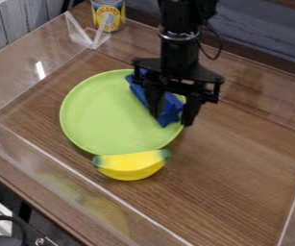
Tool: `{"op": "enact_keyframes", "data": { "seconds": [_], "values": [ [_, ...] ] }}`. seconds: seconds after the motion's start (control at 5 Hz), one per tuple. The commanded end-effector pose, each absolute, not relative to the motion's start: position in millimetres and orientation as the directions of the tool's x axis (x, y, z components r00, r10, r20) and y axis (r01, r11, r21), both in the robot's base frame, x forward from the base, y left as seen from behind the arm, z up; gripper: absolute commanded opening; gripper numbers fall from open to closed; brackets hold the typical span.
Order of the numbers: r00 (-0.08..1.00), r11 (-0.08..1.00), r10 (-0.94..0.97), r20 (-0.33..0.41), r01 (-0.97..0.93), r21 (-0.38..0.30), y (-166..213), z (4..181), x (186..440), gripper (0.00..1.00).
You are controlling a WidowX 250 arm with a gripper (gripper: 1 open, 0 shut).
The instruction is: Put the blue object in the green plate
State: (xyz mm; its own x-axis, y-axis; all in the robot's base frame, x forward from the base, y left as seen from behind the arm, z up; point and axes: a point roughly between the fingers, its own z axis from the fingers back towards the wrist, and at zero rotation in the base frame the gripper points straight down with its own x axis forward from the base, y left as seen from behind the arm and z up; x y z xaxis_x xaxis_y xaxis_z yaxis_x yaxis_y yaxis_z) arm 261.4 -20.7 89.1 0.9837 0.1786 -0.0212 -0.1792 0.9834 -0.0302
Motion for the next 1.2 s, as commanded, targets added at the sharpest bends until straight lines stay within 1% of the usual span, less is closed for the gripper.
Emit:
{"op": "enact_keyframes", "data": {
  "seconds": [0.0,0.2,0.4,0.8,1.0],
  "values": [
    [0.972,0.972,0.232,0.041,-0.23,-0.05,-20.1,117.2,267.4,0.0],
    [0.972,0.972,0.231,0.041,-0.229,-0.048,-10.3,106.5,270.1,0.0],
    [0.969,0.969,0.245,0.042,-0.242,-0.053,-10.3,100.3,269.8,1.0],
    [0.965,0.964,0.259,0.035,-0.257,-0.062,-5.3,104.2,274.3,1.0],
    [0.978,0.977,0.204,0.044,-0.201,-0.067,-4.4,119.5,280.2,1.0]
  ]
}}
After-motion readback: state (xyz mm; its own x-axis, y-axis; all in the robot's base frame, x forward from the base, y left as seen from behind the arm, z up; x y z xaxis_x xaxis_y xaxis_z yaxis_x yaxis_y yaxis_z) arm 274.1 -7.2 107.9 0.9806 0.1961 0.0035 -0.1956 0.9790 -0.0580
